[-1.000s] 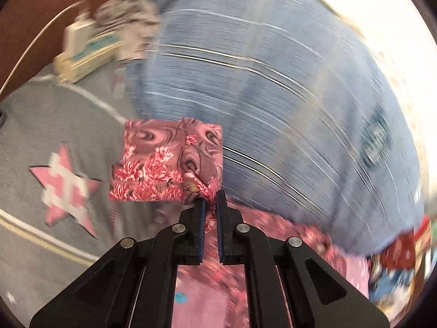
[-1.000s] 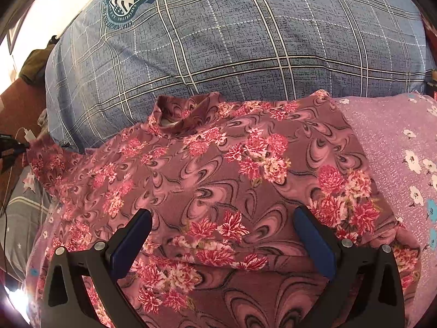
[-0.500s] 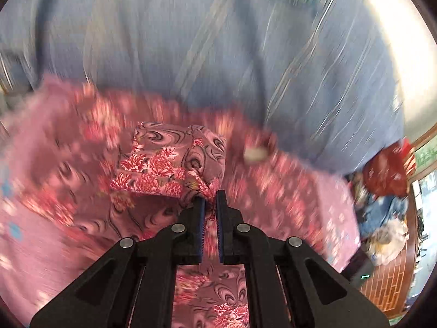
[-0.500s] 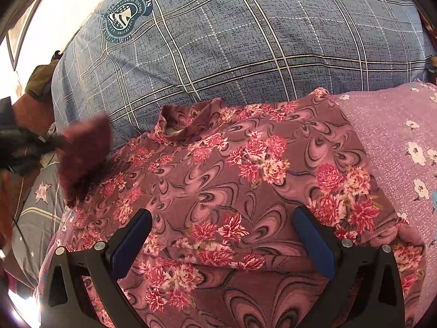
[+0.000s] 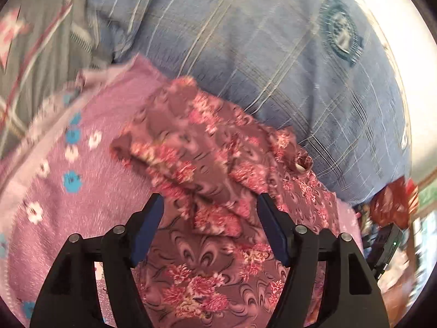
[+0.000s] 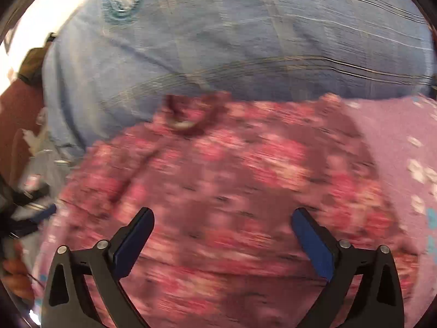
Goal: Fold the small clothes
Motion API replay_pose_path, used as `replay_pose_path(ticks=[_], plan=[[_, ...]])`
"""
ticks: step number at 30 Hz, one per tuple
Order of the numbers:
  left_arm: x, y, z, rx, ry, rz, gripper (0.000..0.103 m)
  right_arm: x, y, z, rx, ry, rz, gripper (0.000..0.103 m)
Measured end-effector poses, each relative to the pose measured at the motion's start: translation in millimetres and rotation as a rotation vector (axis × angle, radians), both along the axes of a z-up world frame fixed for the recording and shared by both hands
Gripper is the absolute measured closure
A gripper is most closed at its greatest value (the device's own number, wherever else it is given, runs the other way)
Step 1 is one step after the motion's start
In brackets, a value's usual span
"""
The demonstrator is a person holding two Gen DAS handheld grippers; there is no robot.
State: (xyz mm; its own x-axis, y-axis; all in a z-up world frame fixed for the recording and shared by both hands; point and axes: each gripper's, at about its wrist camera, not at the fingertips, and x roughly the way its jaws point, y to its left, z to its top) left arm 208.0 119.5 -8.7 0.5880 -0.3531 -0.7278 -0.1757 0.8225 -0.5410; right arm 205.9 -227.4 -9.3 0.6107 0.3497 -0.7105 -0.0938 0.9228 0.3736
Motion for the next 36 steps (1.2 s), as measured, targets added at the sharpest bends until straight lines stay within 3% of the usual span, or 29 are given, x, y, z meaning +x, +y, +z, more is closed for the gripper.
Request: replay_pose_path(ticks=[2,5,8,11,13,14,18,21,25,27,29,34,36], plan=[[1.0,4.2,-6.9,-0.032,0.008,0.006,0.033,7.6,27.8,4.0,-0.002,0.013,0.055,0.004],[0.5,9.2,-13.3,-0.062,0.005,0.027,0.033,19.4,82.9,7.5,-0.11,-0.007,0.139,0.005],[1.0,20.8,-18.3,-0.144,0.016,0.035,0.033,31.6,119.2,0.1,-0.235,-0.003,0.16,0.011],[2.6,23.7,-21.9,-0.182,0.018,0.043,0.033,47.0,133.9,-13.8,-0.235,0.047,0.191,0.044],[4.0,21.7,-22.1,-0.188,0.02,0.034,0.033,48.7,129.7,-13.6,-0.159,0.032,0.209,0.089],[3.9,20.7,-22.0,-0.19,0.02,0.029,0.033,47.7,122.9,-8.9,-0.114,0.02,0.196,0.093],[3.7,12.1,-18.5,-0.195,0.009,0.001,0.033,32.9,78.7,13.3,0.033,-0.047,0.124,0.094],[4.0,1.3,-18.0,-0.193,0.012,-0.026,0.033,21.1,22.2,22.0,0.13,-0.059,0.016,0.095],[8.5,-14.9,-22.4,-0.185,0.037,-0.057,0.033,-4.5,-67.0,0.3,0.229,0.0,-0.181,0.095],[10.9,-22.9,-22.7,-0.169,0.05,-0.062,0.033,-15.3,-93.7,-17.7,0.267,0.053,-0.225,0.094],[12.7,-30.1,-20.0,-0.124,0.051,-0.063,0.032,-26.8,-108.0,-31.2,0.293,0.097,-0.258,0.086],[15.8,-34.9,-16.5,-0.092,0.074,-0.051,0.032,-21.2,-111.1,-28.6,0.309,0.06,-0.304,0.073],[17.0,-34.2,-14.7,-0.095,0.084,-0.053,0.032,-9.0,-115.4,-26.6,0.312,0.074,-0.322,0.073]])
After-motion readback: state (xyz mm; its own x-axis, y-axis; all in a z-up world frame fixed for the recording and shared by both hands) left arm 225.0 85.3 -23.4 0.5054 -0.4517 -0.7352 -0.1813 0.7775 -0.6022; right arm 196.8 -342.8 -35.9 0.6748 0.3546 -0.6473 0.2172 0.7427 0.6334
